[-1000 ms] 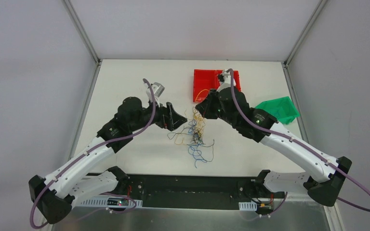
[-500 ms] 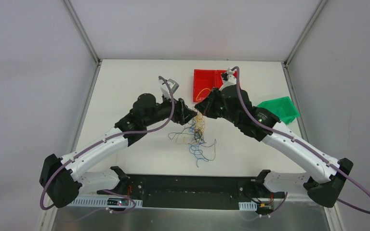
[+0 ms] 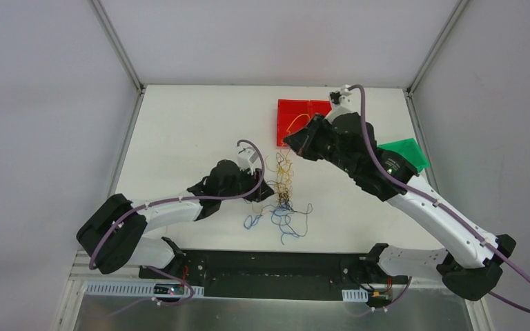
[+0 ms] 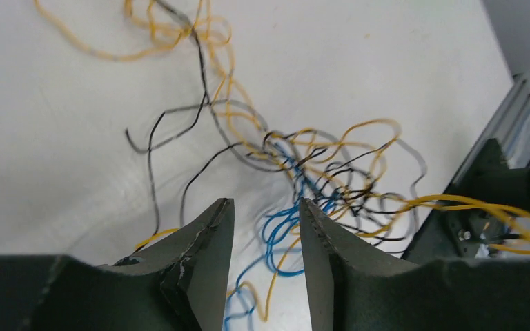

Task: Untangle the cables
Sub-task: Untie the cable.

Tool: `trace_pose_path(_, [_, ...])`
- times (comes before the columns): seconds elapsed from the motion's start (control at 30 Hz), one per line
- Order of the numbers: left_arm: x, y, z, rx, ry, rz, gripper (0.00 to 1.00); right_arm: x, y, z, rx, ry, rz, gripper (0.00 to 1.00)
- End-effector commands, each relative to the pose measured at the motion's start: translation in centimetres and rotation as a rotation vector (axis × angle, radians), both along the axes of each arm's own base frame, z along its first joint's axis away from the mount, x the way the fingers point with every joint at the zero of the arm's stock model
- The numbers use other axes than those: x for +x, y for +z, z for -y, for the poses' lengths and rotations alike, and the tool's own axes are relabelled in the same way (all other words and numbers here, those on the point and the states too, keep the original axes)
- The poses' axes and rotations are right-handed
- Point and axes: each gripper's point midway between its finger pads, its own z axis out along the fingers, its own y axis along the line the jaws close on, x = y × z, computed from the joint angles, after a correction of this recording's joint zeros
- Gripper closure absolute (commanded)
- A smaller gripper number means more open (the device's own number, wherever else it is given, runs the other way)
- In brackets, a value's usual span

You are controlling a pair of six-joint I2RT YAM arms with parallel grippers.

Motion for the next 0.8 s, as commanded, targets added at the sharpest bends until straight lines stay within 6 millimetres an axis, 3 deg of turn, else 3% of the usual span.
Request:
trace_pose_path(0.0, [0.4, -0.1, 0.3, -0.048, 0.044, 0.009, 0.62, 0.1, 6.5, 1.7, 0.086, -0.029, 0.131, 1.0])
trace_pose_path(0.23, [-0.3, -3.5, -0.8, 0.028, 0.069, -0.078, 0.7, 1.1, 10.9, 3.9, 0.083, -0.087, 0.216, 1.0])
trace_pose_path(0.4, [-0.8, -3.9, -0.9, 0.042, 0.062, -0.107, 0.7, 1.7, 13.7, 5.4, 0.082, -0.124, 0.267, 1.0])
trace_pose_path(0.57, [-0.8, -2.0, -0.6, 0.003, 0.044, -0.066, 0.67, 1.6, 15.8, 5.5, 0.104, -0.111, 0.287, 1.0])
trace_pose_path(0.77, [-0.8, 2.6, 0.3, -0.071, -0.018, 0.047, 0.53, 1.8, 15.8, 5.1, 0.111, -0.102, 0.277, 1.0])
